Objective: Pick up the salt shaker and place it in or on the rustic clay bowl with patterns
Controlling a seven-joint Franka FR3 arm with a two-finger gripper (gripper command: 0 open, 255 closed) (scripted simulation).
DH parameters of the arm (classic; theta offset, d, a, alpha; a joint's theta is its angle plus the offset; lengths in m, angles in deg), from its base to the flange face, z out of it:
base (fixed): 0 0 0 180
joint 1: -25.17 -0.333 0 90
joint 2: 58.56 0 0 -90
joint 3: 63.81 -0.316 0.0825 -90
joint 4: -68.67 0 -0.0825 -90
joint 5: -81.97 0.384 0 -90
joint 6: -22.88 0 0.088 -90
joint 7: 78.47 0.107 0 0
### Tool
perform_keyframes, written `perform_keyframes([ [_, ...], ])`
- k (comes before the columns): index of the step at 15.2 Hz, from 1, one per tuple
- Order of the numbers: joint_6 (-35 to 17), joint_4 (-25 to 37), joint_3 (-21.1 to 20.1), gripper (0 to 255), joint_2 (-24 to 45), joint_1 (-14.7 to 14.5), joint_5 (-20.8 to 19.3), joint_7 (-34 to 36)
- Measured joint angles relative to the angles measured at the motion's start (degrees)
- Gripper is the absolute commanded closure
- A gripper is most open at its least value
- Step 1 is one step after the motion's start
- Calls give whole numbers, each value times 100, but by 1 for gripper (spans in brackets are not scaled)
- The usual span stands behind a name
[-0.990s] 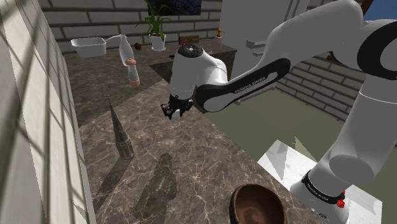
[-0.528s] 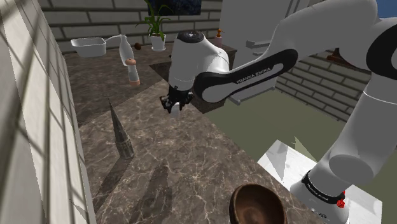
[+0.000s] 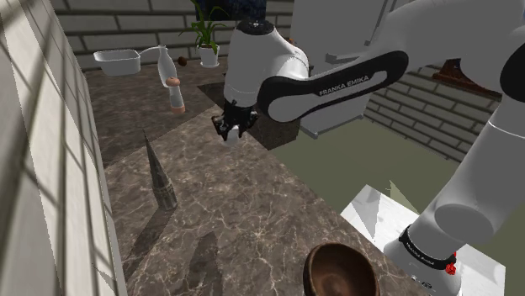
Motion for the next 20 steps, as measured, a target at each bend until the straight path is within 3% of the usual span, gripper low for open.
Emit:
perform_keyframes([
  [4,-184,-814,-91,255,-812,6,512,-68],
  [9,-293,-1781,-140,255,-1866,-264,1210,-98],
  [20,147,-3305,-97,255,-3964,-1442,2480,52],
])
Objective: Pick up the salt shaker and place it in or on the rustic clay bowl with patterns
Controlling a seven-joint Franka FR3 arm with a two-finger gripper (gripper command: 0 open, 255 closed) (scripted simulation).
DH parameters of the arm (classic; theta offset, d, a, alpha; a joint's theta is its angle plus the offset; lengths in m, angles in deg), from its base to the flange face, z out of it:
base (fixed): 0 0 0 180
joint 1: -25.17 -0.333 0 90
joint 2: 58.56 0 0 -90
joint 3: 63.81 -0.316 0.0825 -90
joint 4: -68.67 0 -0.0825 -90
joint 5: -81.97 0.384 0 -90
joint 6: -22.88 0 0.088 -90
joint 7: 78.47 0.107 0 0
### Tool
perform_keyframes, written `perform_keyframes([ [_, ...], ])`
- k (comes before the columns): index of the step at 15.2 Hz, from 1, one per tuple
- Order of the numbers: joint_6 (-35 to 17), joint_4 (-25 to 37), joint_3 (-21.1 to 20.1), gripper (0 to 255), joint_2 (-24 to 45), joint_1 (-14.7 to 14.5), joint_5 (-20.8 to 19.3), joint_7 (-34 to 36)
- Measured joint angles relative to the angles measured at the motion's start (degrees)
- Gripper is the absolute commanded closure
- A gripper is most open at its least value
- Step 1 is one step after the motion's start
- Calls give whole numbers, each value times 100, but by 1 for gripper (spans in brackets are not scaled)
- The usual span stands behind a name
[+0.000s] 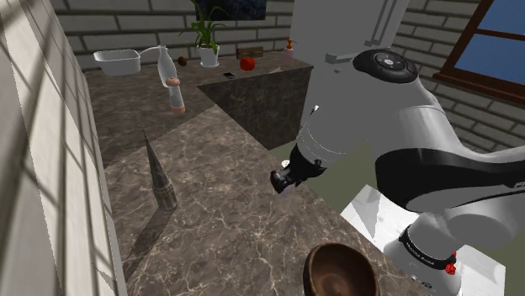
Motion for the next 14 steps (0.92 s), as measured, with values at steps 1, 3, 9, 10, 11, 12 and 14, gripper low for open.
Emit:
perform_keyframes([
  [1,115,-131,12,255,-244,-169,125,39],
  [3,298,-304,-33,255,-587,-434,306,168],
  [9,869,-629,-290,255,-1406,-1170,773,678],
  [10,1016,-659,-326,255,-1569,-1319,856,775],
  [11,1092,-684,-406,255,-1655,-1427,933,885],
  [12,1217,-698,-447,255,-1778,-1551,1003,980],
  [14,1473,-720,-556,255,-2020,-1812,1155,1197],
])
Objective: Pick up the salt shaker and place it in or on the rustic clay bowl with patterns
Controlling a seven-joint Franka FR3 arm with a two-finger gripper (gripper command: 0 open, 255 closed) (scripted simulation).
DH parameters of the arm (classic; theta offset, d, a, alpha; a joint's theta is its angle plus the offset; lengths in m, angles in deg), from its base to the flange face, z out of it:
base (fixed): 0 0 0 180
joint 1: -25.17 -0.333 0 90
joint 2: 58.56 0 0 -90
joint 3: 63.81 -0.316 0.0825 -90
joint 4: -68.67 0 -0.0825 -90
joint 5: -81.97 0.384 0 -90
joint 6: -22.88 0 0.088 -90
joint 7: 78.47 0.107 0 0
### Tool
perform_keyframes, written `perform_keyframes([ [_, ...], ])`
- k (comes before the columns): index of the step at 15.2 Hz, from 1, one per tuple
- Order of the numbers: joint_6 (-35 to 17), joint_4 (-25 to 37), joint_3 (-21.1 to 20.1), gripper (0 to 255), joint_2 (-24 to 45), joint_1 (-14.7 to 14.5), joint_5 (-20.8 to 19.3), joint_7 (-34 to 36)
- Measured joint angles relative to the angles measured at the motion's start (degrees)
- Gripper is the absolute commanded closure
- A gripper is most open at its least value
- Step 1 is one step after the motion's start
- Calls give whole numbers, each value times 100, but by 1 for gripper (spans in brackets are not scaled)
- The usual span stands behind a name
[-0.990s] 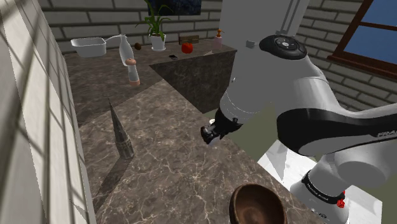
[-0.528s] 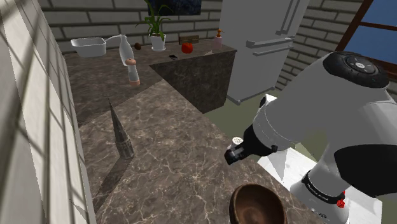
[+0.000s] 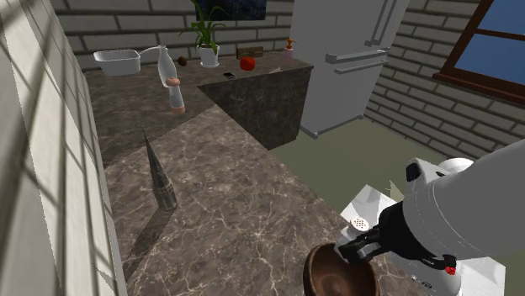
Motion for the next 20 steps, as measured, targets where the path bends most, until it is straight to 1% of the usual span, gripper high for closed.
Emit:
perform_keyframes([
  [2,101,-40,-99,255,-120,-153,107,148],
  [6,-73,-244,-274,255,-132,-248,243,268],
  [13,-616,-637,-611,255,23,-278,450,389],
  [19,-691,-679,-661,255,54,-275,477,408],
  [20,-692,-679,-661,0,54,-275,478,408],
])
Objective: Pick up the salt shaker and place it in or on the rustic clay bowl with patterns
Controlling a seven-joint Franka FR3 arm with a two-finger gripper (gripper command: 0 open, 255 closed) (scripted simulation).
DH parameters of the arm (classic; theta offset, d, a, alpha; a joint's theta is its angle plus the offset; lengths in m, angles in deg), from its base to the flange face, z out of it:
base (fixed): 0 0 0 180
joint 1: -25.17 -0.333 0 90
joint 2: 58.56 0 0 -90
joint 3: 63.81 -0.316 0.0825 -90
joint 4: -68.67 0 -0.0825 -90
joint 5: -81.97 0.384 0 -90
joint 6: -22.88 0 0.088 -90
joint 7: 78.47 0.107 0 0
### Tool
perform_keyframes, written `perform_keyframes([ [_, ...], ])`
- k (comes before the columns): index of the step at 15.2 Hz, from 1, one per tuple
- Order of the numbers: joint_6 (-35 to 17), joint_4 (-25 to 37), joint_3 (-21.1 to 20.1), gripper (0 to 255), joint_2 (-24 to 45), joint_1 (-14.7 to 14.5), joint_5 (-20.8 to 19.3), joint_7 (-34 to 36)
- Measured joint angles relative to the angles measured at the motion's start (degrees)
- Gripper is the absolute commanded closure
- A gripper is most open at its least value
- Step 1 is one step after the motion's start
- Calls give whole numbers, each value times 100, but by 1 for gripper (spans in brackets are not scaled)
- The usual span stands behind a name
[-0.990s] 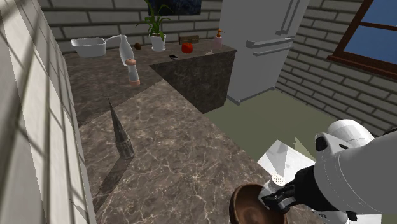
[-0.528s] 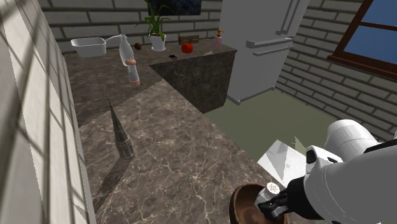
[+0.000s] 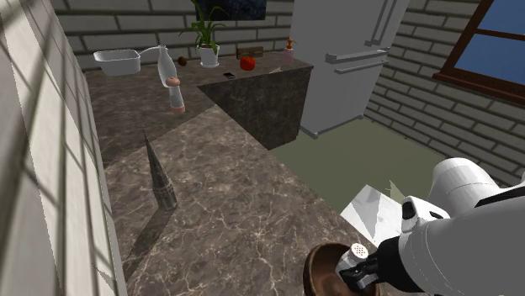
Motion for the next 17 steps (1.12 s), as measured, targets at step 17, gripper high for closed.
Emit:
perform_keyframes([
  [17,824,562,316,0,-256,-89,-180,22],
])
